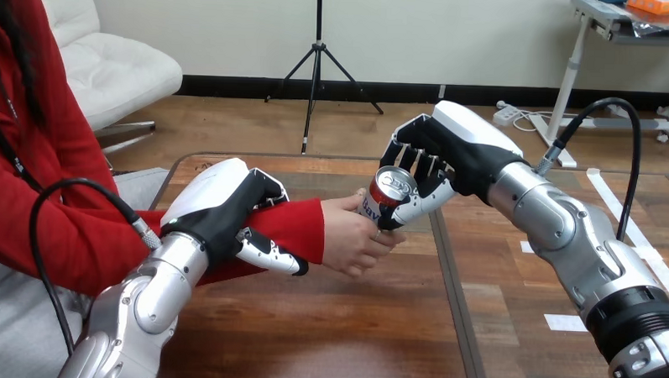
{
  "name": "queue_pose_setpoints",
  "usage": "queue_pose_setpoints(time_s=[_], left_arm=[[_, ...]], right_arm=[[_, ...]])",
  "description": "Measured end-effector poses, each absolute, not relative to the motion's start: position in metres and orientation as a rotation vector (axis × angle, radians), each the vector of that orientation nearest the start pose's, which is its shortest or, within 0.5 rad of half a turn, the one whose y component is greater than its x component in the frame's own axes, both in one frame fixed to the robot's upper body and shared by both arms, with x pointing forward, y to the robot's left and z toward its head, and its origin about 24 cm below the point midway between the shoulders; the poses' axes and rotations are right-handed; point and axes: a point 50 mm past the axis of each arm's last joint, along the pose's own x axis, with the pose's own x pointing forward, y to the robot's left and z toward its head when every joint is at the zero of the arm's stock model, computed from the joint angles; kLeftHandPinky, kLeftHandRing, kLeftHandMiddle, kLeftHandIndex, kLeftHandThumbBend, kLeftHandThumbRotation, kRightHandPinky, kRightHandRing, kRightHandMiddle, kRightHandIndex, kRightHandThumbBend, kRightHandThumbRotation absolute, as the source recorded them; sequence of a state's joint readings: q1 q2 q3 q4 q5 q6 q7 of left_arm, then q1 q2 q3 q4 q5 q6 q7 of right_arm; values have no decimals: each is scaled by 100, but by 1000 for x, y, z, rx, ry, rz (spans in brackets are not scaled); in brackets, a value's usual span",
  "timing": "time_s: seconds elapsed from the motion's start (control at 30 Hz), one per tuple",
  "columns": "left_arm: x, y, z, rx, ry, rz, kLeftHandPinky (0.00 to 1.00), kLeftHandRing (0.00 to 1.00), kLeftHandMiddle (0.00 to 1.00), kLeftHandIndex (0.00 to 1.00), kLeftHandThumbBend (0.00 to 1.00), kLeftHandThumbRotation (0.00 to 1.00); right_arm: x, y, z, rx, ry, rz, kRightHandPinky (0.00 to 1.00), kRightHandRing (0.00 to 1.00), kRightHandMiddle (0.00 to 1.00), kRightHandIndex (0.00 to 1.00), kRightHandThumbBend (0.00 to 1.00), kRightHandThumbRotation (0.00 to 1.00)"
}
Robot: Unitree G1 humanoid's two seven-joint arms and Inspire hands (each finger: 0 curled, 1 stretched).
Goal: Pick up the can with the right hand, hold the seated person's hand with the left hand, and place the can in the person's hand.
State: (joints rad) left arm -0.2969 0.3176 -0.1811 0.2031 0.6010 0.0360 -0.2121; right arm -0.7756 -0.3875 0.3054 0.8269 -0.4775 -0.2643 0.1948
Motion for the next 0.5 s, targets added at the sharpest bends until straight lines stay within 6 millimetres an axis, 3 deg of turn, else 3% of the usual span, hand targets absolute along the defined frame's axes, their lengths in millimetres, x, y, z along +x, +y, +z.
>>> queue_pose_setpoints(time_s=[0.5], left_arm=[[306,156,63,969,13,-330,23,29,37,38,68,0]], right_arm=[[377,-151,101,-1045,-77,477,32,38,43,43,73,0]])
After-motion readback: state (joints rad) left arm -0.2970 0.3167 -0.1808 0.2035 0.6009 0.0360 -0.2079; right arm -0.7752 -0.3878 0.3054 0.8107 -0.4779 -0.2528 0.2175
